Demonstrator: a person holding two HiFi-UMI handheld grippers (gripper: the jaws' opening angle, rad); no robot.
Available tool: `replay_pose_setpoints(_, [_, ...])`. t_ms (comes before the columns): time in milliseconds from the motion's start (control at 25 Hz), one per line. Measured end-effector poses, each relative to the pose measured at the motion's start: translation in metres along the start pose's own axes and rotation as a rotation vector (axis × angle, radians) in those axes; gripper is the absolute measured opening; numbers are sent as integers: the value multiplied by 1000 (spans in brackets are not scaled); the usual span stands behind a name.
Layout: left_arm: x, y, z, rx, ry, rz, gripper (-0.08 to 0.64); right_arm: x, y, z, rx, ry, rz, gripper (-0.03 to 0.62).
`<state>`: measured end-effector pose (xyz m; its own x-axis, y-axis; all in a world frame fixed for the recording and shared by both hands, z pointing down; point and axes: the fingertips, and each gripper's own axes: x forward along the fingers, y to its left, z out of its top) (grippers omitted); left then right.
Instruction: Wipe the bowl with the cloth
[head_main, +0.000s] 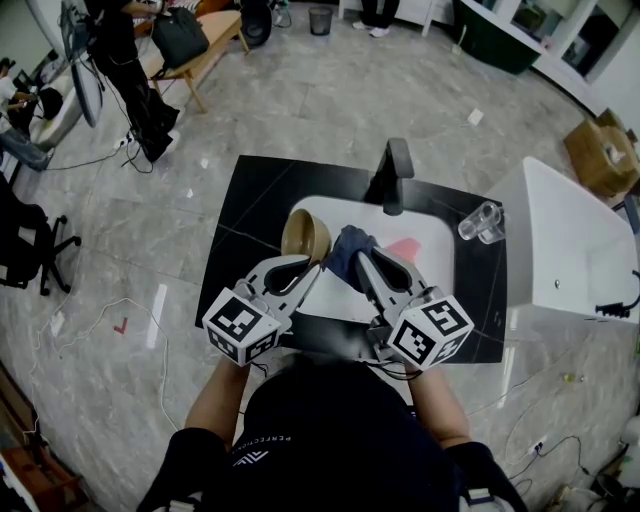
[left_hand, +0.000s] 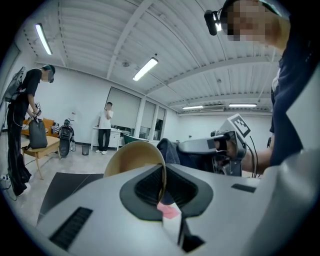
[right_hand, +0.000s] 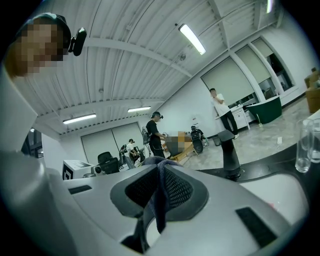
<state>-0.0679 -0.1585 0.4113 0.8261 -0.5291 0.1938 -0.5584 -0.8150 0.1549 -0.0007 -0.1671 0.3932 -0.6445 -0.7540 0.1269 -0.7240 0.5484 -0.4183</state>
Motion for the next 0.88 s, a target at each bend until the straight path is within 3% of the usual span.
replay_pose_setpoints(320, [-1,2,-6,71,31,33,18,1,-3,-5,-12,12,-18,58])
replay_pose_setpoints(880, [-3,6,-8,98,39,61,18,1,-8,-9,-33,22,-44,58])
